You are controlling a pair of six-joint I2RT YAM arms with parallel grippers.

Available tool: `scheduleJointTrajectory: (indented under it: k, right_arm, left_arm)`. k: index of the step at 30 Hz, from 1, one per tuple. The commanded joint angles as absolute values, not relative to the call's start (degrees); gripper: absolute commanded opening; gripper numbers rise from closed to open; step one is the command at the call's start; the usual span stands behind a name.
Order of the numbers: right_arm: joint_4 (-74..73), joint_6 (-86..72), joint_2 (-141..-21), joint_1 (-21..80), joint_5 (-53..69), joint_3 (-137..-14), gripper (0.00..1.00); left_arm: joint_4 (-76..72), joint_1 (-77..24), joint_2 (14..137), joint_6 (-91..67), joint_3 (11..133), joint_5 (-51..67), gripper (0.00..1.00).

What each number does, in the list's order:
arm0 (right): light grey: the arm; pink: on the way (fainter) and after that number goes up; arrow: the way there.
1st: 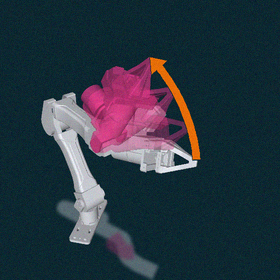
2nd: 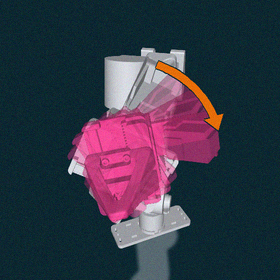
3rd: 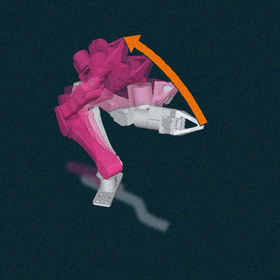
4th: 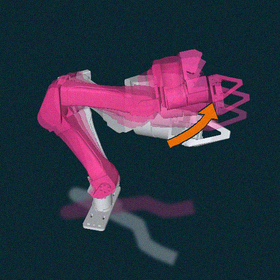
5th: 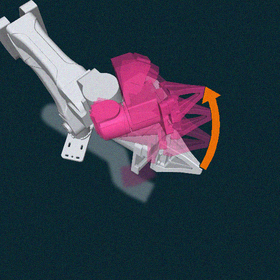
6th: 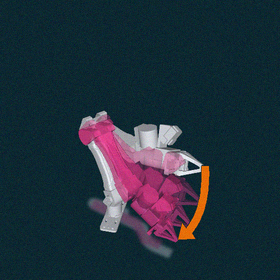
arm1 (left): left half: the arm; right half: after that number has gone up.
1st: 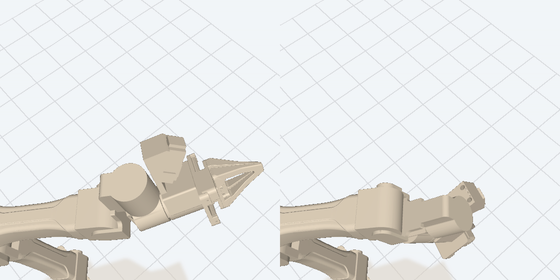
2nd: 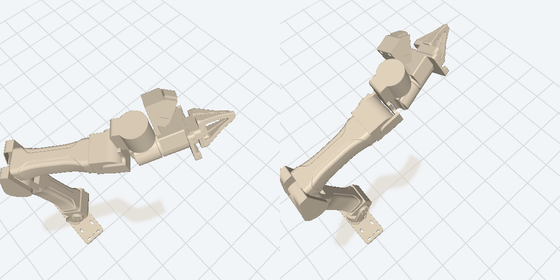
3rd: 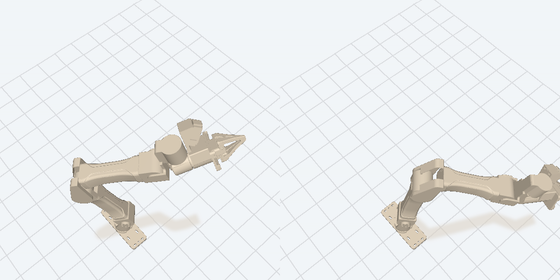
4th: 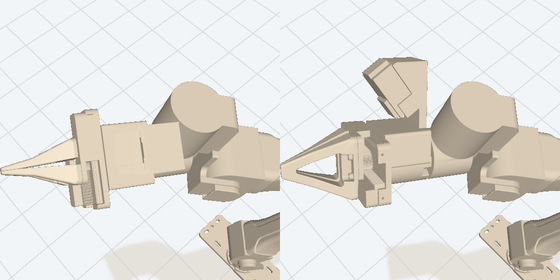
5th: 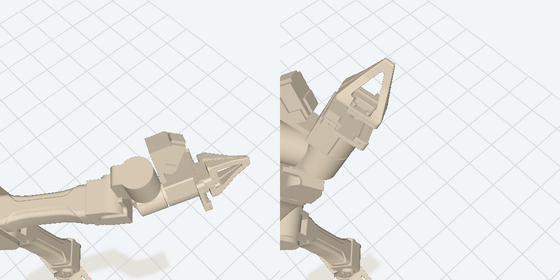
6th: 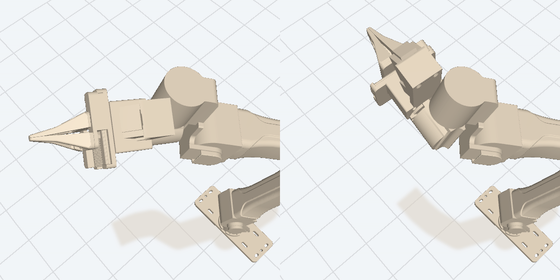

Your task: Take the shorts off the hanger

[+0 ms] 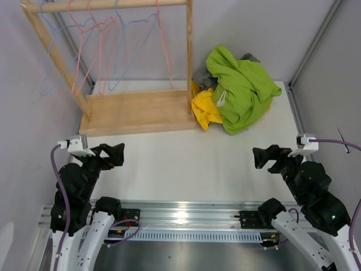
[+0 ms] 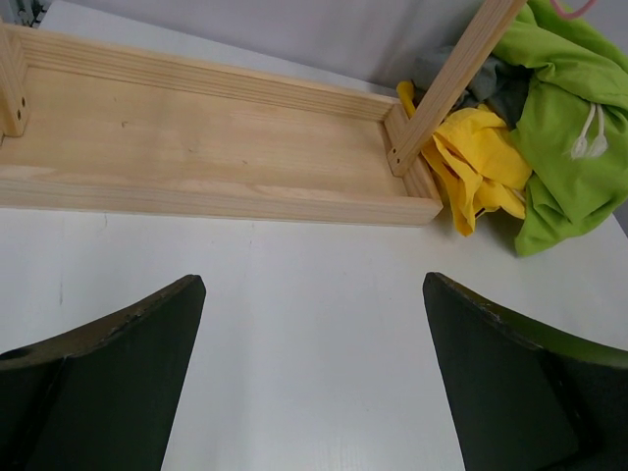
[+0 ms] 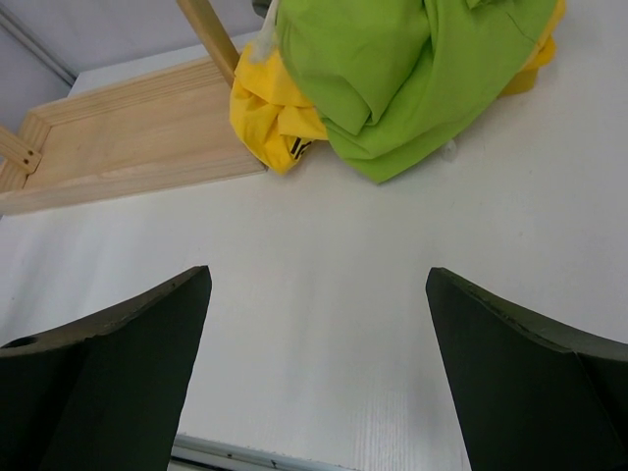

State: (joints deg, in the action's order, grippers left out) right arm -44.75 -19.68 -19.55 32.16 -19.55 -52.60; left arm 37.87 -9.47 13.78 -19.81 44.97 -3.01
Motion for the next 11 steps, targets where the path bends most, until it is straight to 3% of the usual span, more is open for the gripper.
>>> scheduleJointTrajectory:
  k: [1, 11]
  right_arm:
    - [-42.01, -18.9, -19.25, 31.91, -17.84, -52.3, 0.99]
    - [-41.66, -18.54, -18.72, 31.47, -17.05, -52.03, 0.99]
  left_arm:
    - [35.51, -9.58, 13.01, -18.9, 44.56, -4.48, 0.99]
    - [35.68, -9.93, 12.92, -19.25, 44.38, -5.62, 0.99]
